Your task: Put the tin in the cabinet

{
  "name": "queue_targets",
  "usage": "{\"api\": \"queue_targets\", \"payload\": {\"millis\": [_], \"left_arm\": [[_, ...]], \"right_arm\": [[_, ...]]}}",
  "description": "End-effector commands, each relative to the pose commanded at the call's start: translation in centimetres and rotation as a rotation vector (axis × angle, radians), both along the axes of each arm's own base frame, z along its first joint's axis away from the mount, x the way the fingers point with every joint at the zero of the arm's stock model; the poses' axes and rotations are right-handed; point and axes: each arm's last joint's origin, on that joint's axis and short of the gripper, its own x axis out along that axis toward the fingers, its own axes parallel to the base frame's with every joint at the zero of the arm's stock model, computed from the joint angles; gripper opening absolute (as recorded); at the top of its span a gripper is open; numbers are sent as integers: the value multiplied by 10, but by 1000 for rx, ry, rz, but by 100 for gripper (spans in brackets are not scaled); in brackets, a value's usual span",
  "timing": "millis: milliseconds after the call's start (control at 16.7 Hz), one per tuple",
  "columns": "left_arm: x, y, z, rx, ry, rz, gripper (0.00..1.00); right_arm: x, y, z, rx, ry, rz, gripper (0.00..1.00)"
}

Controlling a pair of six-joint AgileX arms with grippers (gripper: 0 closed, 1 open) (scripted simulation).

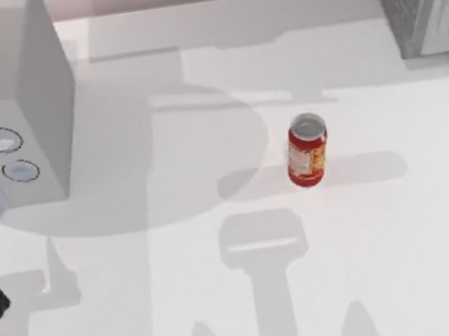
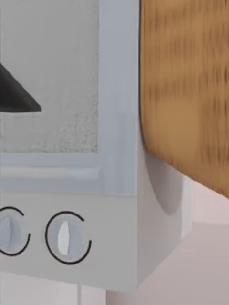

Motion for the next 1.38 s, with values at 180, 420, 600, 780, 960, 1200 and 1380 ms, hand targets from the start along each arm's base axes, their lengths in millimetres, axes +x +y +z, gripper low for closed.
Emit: {"api": "queue_targets", "payload": {"millis": [180,420,600,780,960,1200,1380], "left_arm": [[0,0,0,0,0,0,100],[0,0,0,0,0,0,100],[0,0,0,0,0,0,100],[0,0,0,0,0,0,100],[0,0,0,0,0,0,100],[0,0,0,0,0,0,100],[0,0,0,0,0,0,100]], "right_arm": [[0,0,1,0,-1,2,100],[7,6,12,4,-5,22,100],[19,14,25,4,-8,37,100],[39,29,38,3,-9,48,100],[67,52,45,1,-8,55,100],[106,98,35,-1,-6,55,100],[128,139,9,-3,-3,47,100]]}}
